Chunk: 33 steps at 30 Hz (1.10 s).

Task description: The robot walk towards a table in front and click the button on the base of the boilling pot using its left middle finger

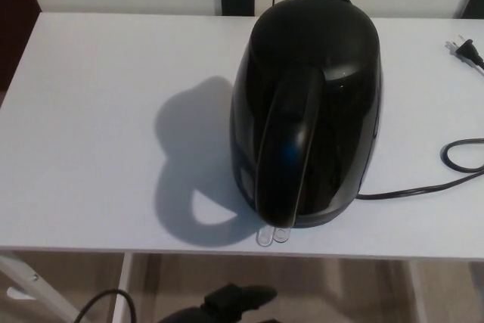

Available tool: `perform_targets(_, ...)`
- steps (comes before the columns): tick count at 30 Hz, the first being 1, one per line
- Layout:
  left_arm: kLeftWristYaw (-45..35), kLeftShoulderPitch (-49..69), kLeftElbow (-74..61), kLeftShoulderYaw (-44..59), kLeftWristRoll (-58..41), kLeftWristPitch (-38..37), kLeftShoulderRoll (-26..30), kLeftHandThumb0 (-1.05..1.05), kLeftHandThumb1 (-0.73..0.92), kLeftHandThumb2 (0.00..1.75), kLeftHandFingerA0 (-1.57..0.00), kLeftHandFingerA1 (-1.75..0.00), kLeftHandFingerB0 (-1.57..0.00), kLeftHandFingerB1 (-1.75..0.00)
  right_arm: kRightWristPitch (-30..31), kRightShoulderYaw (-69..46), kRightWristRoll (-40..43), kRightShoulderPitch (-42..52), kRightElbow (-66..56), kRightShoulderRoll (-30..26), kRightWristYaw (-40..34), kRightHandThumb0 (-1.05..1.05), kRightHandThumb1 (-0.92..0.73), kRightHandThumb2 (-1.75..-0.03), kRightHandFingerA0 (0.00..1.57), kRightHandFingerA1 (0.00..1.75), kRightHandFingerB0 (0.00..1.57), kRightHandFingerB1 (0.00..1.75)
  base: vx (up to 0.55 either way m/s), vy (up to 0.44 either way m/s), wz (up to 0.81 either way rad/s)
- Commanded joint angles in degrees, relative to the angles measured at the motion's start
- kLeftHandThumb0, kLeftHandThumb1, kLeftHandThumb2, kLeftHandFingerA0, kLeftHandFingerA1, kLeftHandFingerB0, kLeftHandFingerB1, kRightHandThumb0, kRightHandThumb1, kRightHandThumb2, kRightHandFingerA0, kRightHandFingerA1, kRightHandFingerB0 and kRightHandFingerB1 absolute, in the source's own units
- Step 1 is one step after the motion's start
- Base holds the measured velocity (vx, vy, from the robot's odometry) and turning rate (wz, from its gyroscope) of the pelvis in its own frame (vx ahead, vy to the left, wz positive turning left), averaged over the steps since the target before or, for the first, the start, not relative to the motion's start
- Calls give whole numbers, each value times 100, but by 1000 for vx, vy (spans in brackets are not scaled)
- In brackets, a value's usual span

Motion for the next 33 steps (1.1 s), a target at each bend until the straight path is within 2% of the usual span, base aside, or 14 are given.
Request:
perform_targets(1,1906,-596,383,-555,3312,-832,593,-63,73,63,-19,-27,-21,-28,27,-48,-19,4,114,-112,8,23,-92,-84,36,57,11,42,0,0,0)
perform_targets(5,1831,-707,343,-613,3317,-813,611,-62,74,63,-16,-27,-18,-27,30,-34,-45,-19,151,-126,-4,22,-92,-89,32,56,9,42,0,0,0)
perform_targets(6,1807,-718,317,-633,3353,-781,614,-34,52,106,0,-49,0,-48,42,-29,-52,-6,119,-131,-8,21,-92,-83,34,55,12,42,0,0,0)
perform_targets(7,1810,-724,310,-648,3369,-762,618,-34,52,106,0,-49,0,-48,46,-26,-57,-1,106,-133,-10,21,-92,-83,34,55,12,42,0,0,0)
perform_targets(8,1886,-718,326,-685,3403,-748,608,-62,74,63,-17,-27,-19,-27,49,-22,-67,-4,127,-141,-18,21,-92,-83,34,55,12,42,0,0,0)
perform_targets(13,2101,-776,412,-807,3463,-706,615,-62,72,63,-18,-28,-20,-28,115,-29,-60,4,36,-149,-5,19,-92,-88,33,55,9,42,0,0,0)
perform_targets(14,2117,-798,429,-813,3449,-701,610,-62,73,63,-18,-27,-21,-28,115,-28,-69,-18,37,-149,-23,11,-81,-122,22,57,17,56,0,0,0)
perform_targets(15,2140,-807,452,-824,3426,-689,599,-61,71,63,-19,-28,-22,-28,110,-30,-68,-25,33,-149,-27,20,-92,-89,32,55,10,43,0,0,0)
perform_targets(20,2200,-830,473,-898,3563,-584,599,-62,71,63,-18,-27,-19,-28,41,-34,-60,-36,78,-153,-14,21,-92,-84,35,56,12,43,0,0,0)
perform_targets(21,2213,-837,482,-912,3605,-566,594,-62,71,63,-18,-27,-19,-28,41,-27,-73,-36,75,-158,-27,21,-92,-84,35,56,12,43,0,0,0)
perform_targets(22,2199,-845,491,-922,3630,-551,596,-62,73,63,-17,-27,-18,-27,47,-29,-73,-36,73,-150,-40,12,-81,-122,23,58,18,56,0,0,0)
perform_targets(24,2182,-860,484,-940,3665,-531,597,-62,73,63,-17,-27,-18,-27,9,-44,-48,-33,80,-152,-18,21,-92,-88,34,57,11,44,0,0,0)
perform_targets(26,2293,-852,510,-955,3671,-516,578,-62,71,62,-19,-28,-19,-27,-7,-47,-43,-30,81,-162,-6,11,-81,-122,24,58,19,57,0,0,0)
perform_targets(33,2515,-875,617,-989,3799,-543,504,-62,72,63,-18,-28,-18,-27,-7,-30,-74,-12,54,-157,-53,10,-81,-122,26,60,19,57,0,0,0)
